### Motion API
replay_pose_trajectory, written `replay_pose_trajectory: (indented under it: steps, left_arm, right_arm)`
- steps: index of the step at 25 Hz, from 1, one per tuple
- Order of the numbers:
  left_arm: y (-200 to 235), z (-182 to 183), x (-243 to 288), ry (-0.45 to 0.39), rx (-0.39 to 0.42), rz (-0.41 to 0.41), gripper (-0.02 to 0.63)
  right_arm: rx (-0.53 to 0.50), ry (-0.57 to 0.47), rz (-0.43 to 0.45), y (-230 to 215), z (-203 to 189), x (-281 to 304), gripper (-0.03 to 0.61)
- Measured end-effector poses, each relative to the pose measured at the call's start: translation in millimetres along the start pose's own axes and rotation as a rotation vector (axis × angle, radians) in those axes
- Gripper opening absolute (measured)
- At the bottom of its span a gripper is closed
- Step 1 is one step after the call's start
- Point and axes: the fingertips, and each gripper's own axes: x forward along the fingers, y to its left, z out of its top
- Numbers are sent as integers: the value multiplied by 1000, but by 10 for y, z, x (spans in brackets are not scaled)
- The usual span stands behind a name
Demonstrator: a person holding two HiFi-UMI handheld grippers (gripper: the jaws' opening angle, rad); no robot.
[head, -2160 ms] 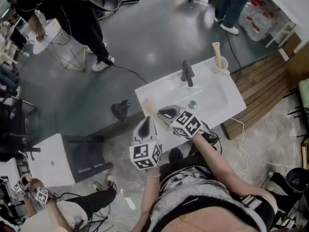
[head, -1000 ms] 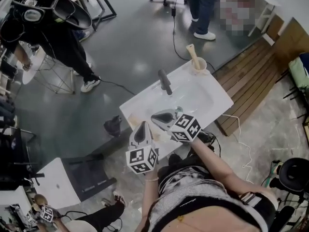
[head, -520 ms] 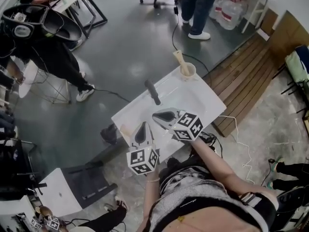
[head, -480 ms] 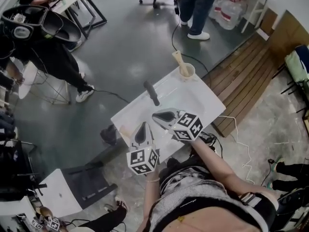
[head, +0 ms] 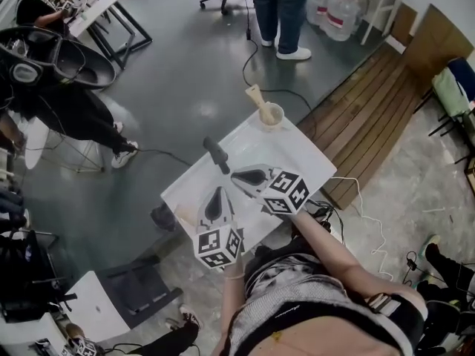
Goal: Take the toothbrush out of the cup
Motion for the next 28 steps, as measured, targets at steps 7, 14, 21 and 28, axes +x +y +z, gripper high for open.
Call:
replay_pose_trajectory:
  steps: [7,14,21,28]
  left_arm:
    - [-167,44,188,-8,1,-6,0]
    - [-363,80,405,-3,11,-21,0]
    - [-517,110,664,1,7,-34,0]
    - [-759,182,967,6,11,-49,0]
  right_arm:
    - [-3,-2,-24,-249,48,-171,67]
    - [-8,-3,-33,-502,116,-320,67]
    - [-4,-13,-37,-784,163,-465,67]
    - [-3,-9,-59,-1112,235,-669,67]
